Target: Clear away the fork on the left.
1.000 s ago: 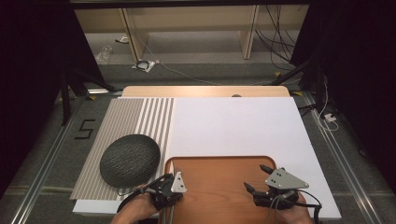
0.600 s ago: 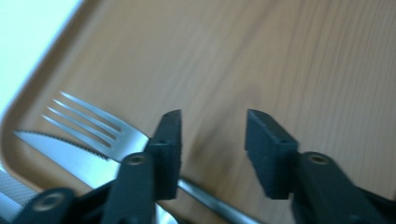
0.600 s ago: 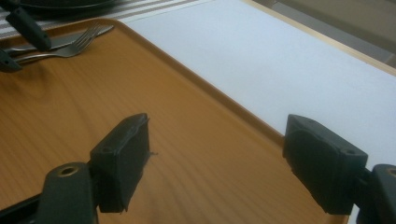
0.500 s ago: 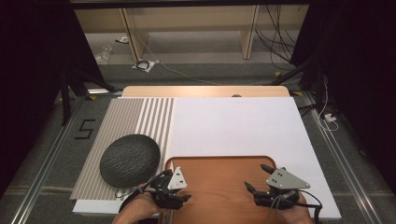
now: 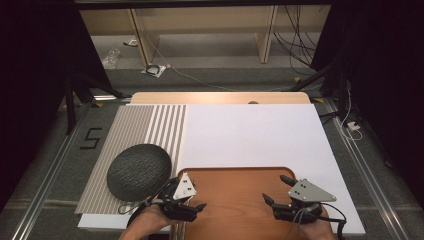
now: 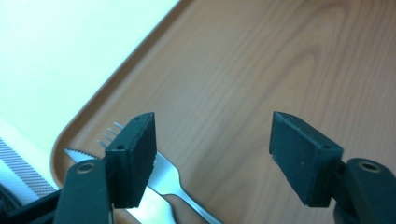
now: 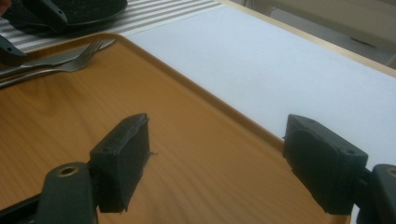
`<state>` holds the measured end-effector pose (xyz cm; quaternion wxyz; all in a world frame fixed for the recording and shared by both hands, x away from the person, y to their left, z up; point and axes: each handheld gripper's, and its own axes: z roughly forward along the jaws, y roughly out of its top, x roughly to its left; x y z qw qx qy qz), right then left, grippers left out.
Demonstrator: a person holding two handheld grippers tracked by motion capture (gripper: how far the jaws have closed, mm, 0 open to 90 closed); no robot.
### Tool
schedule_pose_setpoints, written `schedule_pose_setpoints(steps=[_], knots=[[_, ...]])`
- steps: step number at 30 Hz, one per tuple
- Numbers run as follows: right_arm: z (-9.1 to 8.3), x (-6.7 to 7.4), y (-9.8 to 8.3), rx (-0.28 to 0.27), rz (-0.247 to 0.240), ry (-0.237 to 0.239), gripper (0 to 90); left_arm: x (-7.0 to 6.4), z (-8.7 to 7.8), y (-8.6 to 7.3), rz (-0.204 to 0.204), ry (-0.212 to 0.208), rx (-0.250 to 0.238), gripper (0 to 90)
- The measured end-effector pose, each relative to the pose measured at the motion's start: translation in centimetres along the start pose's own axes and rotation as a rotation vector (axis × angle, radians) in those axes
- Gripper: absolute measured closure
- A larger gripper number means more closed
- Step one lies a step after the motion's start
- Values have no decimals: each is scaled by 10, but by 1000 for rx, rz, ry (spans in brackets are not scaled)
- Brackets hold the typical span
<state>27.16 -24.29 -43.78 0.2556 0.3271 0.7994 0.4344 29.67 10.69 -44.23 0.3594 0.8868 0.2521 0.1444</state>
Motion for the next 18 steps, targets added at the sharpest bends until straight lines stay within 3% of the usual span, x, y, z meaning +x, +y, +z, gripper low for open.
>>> schedule_pose_setpoints(steps=[11,18], knots=[[-3,-3,0,-54,35,13,239,12,-10,-4,-101,46,-92,261],[-4,-5,1,-53,39,9,238,20,-18,-8,-181,59,-164,254]])
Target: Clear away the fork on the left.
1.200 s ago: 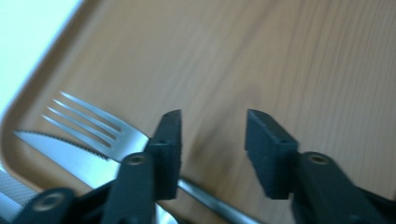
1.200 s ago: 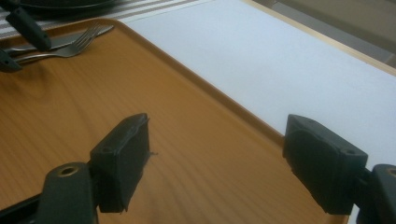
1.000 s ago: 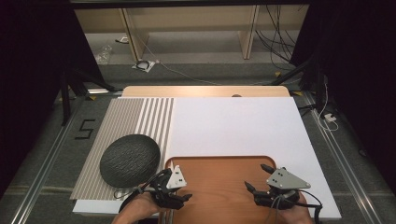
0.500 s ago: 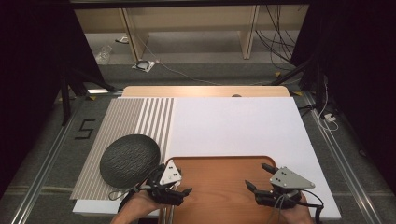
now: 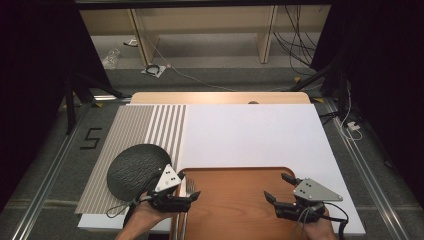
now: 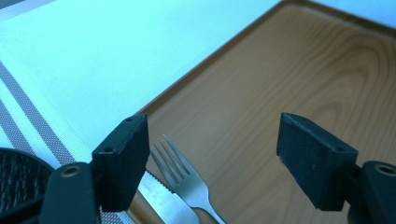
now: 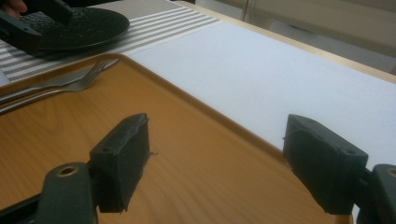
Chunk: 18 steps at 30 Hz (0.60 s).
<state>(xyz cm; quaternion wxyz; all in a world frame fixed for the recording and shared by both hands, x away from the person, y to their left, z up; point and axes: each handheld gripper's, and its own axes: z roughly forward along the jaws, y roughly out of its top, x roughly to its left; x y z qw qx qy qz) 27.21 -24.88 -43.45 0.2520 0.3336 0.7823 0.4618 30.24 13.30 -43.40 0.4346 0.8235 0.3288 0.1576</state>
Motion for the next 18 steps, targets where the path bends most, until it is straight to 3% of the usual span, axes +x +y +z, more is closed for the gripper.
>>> schedule_pose_setpoints(steps=[11,18], knots=[[1,-2,0,-23,8,9,237,16,-11,-8,-109,43,-55,252],[4,-3,0,-21,4,20,236,22,-16,-14,-151,84,-69,253]])
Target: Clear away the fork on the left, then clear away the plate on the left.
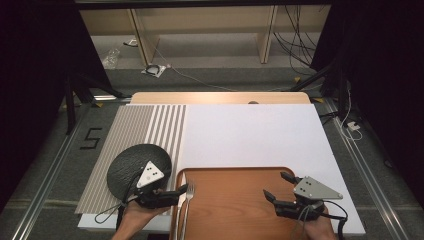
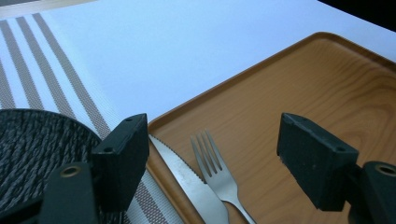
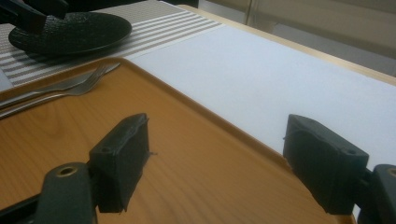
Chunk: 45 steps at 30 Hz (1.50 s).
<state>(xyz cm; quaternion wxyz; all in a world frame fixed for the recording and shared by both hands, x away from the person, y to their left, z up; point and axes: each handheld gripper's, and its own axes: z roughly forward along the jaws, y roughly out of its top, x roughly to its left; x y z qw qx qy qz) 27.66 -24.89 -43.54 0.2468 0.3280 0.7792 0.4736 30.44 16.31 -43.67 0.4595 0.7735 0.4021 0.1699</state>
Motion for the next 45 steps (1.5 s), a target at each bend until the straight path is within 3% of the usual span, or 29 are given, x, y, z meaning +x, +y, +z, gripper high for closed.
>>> schedule_pose_setpoints(steps=[11,45], knots=[[2,2,2,-1,-11,4,236,7,-3,-5,-75,7,-7,254],[3,4,1,17,-39,-2,241,3,-1,-9,-43,45,22,263]])
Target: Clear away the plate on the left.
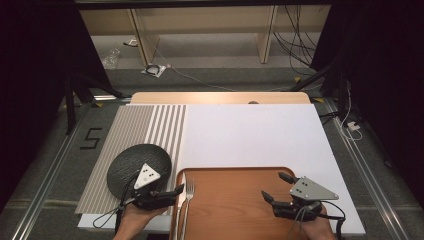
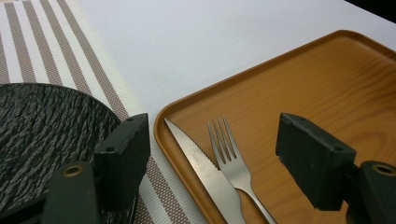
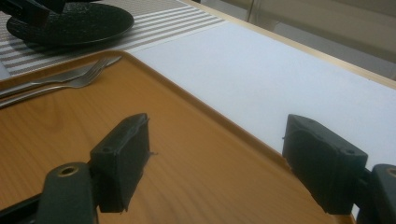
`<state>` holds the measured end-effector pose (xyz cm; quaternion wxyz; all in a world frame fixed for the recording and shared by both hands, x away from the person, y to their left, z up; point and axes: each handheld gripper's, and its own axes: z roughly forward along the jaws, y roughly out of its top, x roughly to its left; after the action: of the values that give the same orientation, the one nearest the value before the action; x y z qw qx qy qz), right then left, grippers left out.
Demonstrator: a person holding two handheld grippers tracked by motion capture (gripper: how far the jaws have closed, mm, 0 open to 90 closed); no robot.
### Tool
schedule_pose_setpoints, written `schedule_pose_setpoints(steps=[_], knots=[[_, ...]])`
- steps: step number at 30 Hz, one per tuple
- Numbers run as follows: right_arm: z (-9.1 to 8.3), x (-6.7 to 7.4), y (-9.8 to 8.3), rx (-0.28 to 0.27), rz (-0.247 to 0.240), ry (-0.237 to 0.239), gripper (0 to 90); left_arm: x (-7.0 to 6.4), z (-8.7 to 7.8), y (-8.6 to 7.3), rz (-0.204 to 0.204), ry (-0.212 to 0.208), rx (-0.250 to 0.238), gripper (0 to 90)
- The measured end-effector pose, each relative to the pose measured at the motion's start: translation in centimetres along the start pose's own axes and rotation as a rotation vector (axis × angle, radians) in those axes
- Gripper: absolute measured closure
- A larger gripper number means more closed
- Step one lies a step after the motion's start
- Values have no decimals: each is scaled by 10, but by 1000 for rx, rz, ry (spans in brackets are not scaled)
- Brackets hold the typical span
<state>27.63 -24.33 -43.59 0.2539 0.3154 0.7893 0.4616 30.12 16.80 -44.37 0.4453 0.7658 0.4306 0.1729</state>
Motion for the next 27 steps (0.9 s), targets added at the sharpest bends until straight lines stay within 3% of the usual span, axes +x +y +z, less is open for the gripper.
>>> schedule_pose_setpoints(steps=[27], knots=[[1,2,0,7,-9,1,241,6,-2,-2,-57,36,1,263]])
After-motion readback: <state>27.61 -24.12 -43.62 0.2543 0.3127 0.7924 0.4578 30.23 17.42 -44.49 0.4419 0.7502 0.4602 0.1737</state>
